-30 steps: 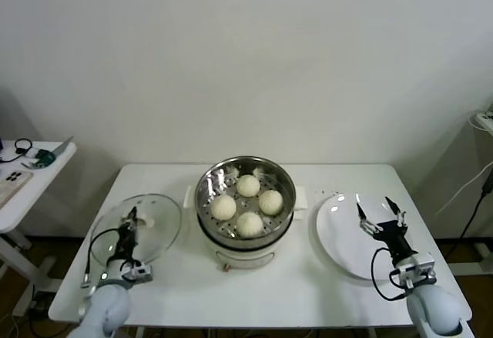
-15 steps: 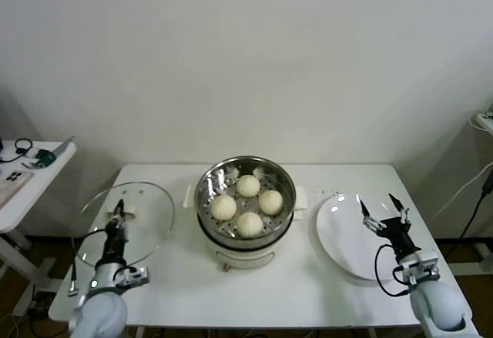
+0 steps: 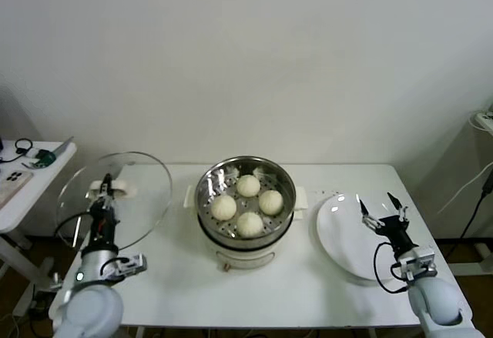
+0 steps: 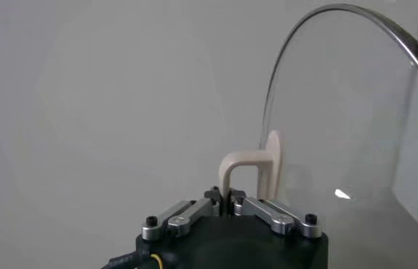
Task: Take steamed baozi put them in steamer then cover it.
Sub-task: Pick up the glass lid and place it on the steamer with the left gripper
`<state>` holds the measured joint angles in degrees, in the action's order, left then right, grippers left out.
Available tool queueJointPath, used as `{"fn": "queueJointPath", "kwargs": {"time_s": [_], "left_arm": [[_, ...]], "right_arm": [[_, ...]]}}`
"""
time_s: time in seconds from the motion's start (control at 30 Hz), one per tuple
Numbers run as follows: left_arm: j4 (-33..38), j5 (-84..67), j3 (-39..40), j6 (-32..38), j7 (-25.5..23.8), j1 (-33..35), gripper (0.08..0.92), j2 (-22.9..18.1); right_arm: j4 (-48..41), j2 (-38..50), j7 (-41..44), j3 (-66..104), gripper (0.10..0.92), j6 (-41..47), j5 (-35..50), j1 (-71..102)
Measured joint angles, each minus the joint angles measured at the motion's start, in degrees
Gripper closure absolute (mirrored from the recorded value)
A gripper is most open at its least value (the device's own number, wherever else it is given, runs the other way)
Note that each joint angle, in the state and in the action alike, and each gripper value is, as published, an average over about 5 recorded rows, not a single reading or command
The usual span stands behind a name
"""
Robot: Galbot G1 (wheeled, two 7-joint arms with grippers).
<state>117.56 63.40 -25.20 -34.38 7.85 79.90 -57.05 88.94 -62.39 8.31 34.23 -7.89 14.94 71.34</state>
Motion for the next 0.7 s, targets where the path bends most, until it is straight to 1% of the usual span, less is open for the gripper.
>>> {"fn": "queueJointPath", "kwargs": {"time_s": [0.17,0.3,0.47,0.7], "left_arm": [[2.7,1.0,2.0,-2.8,-2.6,-1.6,0.851,0.5],[3.6,3.1,5.0,-4.5,-5.0,-3.7,0.851,0.0],[3.5,6.6,10.2,-6.2,-8.0,-6.7,0.851,-2.1],[1.0,11.4,17.6,-7.8,-11.8,-11.8,0.851,-6.5]], "right_arm": [[-0.6,-0.3,0.0,-0.8,0.203,-0.1,-0.4,-0.8],[-1.3,-0.6,0.0,-1.2,0.203,-0.3,-0.7,-1.5],[-1.9,-1.1,0.0,-1.5,0.203,-0.5,-1.1,-1.9],[-2.7,-1.2,0.0,-1.0,0.203,-0.8,-1.3,-1.9]]}}
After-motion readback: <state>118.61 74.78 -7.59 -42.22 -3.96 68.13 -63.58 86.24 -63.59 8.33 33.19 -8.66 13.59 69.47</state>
